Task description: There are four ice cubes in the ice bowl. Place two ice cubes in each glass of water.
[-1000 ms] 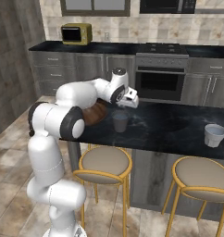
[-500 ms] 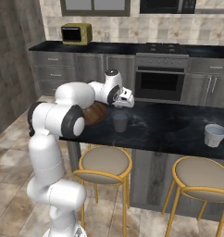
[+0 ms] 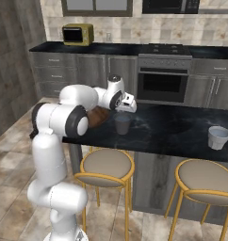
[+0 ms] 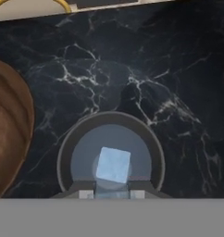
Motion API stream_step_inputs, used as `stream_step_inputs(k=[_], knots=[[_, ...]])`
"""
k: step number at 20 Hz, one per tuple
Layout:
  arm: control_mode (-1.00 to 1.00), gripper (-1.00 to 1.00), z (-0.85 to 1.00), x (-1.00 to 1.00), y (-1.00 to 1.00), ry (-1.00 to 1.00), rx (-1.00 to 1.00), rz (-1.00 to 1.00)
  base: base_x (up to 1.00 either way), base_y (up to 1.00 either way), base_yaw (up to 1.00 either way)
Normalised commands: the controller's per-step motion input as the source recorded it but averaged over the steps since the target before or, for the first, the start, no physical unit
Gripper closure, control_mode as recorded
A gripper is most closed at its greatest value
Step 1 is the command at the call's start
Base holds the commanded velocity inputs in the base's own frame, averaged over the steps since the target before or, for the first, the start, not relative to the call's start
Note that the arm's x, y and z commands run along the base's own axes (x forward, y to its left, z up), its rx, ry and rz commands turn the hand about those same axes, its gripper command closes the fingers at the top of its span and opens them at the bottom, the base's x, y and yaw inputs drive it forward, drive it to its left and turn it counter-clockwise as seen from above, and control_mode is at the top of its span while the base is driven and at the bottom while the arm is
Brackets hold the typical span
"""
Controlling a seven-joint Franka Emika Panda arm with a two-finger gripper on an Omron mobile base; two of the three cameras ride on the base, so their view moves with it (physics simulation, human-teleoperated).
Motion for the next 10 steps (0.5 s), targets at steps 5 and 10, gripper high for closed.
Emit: stream_step_inputs(k=[5,10], knots=[[-1.0,1.0,-0.06,0.24,0.0,0.0,0.0,0.0,0.0,0.0,0.0],[-1.0,-1.0,-0.01,0.12,-0.02,0.0,0.0,0.0,0.0,0.0,0.0]])
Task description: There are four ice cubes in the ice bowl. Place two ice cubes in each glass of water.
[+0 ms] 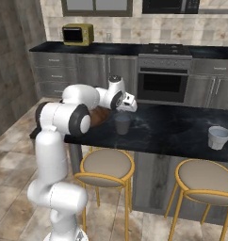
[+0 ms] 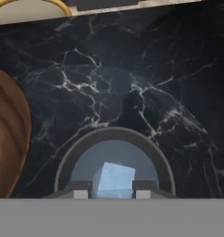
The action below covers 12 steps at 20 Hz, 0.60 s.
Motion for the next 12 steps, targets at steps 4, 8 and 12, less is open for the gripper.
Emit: stream_step_inputs(k=[4,8,12], knots=[[-1.0,-1.0,0.0,0.16,-0.1,0.0,0.0,0.0,0.0,0.0,0.0],[-1.0,-1.0,0.0,0.04,0.0,0.0,0.0,0.0,0.0,0.0,0.0],[-1.0,-1.0,0.05,-0.68,0.68,0.0,0.0,0.04,0.0,0.0,0.0]])
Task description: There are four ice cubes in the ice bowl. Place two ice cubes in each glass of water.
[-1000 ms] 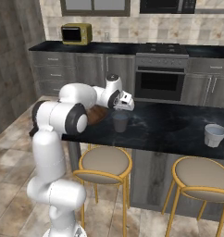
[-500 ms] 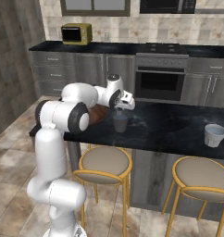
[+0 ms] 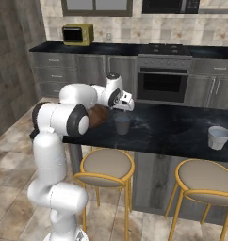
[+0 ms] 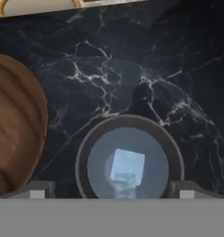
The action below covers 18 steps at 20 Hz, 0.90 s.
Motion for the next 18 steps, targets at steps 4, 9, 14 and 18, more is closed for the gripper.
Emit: stream_step_inputs(k=[4,9,14,18], knots=[[-1.0,-1.0,0.0,-0.53,1.0,-0.01,0.01,0.01,0.0,0.0,0.0],[-1.0,-1.0,0.03,-0.04,0.99,-0.13,0.08,-0.07,0.0,0.0,0.0],[-1.0,-1.0,0.03,0.13,0.8,-0.09,0.17,-0.17,0.0,0.0,0.0],[-1.0,-1.0,0.0,0.35,0.56,-0.02,0.07,-0.16,0.0,0.0,0.0]])
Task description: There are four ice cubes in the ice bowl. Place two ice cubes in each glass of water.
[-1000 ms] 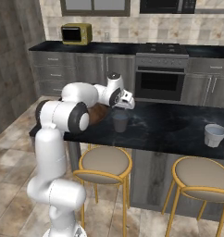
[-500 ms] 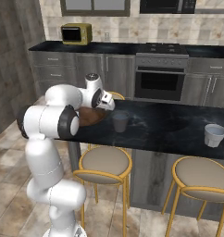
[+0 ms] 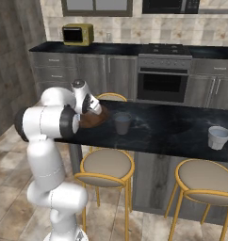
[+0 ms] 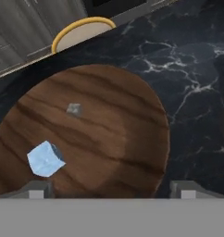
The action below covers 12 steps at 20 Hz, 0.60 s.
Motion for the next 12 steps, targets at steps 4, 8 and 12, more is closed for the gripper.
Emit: stream_step_inputs(k=[4,8,12], knots=[[-1.0,-1.0,0.0,0.61,0.17,0.02,0.0,-0.09,0.0,0.0,0.0],[-1.0,-1.0,0.0,0.44,0.04,0.19,0.0,0.0,0.0,0.0,0.0],[-1.0,-1.0,-0.03,0.45,0.2,0.24,0.17,0.0,0.0,0.0,0.0]])
